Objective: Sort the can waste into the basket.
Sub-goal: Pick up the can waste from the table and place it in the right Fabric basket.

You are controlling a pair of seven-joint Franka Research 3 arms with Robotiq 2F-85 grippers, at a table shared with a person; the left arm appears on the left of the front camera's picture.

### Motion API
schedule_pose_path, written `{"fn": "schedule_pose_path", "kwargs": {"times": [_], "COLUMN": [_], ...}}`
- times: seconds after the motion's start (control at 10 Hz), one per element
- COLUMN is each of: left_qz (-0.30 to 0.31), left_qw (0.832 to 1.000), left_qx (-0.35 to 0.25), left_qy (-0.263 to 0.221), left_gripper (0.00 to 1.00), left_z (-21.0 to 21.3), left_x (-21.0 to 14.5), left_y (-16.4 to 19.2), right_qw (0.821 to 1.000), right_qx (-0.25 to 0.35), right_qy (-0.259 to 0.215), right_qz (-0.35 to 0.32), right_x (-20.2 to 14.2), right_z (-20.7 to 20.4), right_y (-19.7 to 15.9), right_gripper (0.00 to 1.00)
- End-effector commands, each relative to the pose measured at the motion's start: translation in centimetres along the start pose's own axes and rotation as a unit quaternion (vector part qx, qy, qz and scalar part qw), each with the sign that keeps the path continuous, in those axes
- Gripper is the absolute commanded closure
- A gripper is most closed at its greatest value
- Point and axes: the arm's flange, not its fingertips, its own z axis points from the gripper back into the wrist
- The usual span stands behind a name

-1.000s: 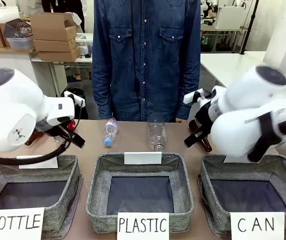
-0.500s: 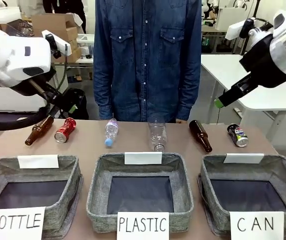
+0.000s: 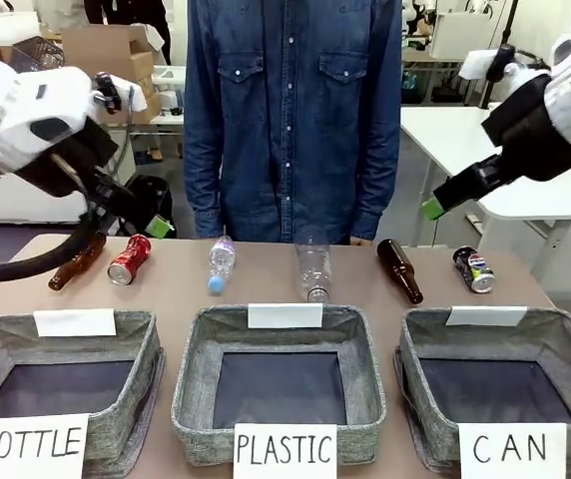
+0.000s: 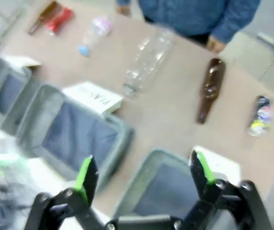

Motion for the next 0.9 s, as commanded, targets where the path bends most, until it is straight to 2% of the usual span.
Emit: {"fn": "schedule_pose_path", "kwargs": {"times": [0.0, 0.1, 0.2, 0.3, 0.4, 0.5, 0.6, 0.7, 0.8], "left_qz": [0.214, 0.340, 0.407, 0.484, 0.525, 0.544, 0.555, 0.570, 0.479], "left_qw": [0.965, 0.924, 0.890, 0.843, 0.811, 0.784, 0.764, 0.761, 0.836], "left_qx": [-0.152, -0.170, -0.202, -0.229, -0.244, -0.264, -0.265, -0.248, -0.253], "left_qy": [-0.020, -0.040, -0.033, -0.053, -0.084, -0.141, -0.194, -0.184, -0.089], "left_gripper": [0.00, 0.00, 0.00, 0.00, 0.00, 0.00, 0.00, 0.00, 0.00], "left_z": [4.7, 5.4, 6.3, 7.0, 7.4, 7.9, 7.9, 7.9, 8.5], "left_x": [-1.9, -3.1, -4.7, -7.1, -8.9, -11.6, -13.0, -13.0, -12.9], "left_y": [4.4, 6.4, 8.0, 10.1, 11.3, 12.3, 12.4, 12.6, 13.9], "right_qw": [0.948, 0.908, 0.875, 0.860, 0.858, 0.851, 0.847, 0.849, 0.867], "right_qx": [0.171, 0.214, 0.244, 0.268, 0.264, 0.262, 0.247, 0.224, 0.175], "right_qy": [-0.027, -0.030, -0.045, -0.072, -0.076, -0.078, -0.091, -0.098, -0.115], "right_qz": [-0.266, -0.359, -0.417, -0.428, -0.434, -0.449, -0.462, -0.468, -0.452], "right_x": [-1.0, -2.1, -3.2, -4.7, -5.4, -6.5, -7.1, -7.2, -7.0], "right_z": [4.2, 5.3, 5.8, 5.9, 5.7, 5.4, 5.3, 5.0, 4.6], "right_y": [-2.6, -4.6, -6.4, -8.0, -8.6, -9.5, -10.1, -10.3, -10.1], "right_gripper": [0.00, 0.00, 0.00, 0.00, 0.00, 0.00, 0.00, 0.00, 0.00]}}
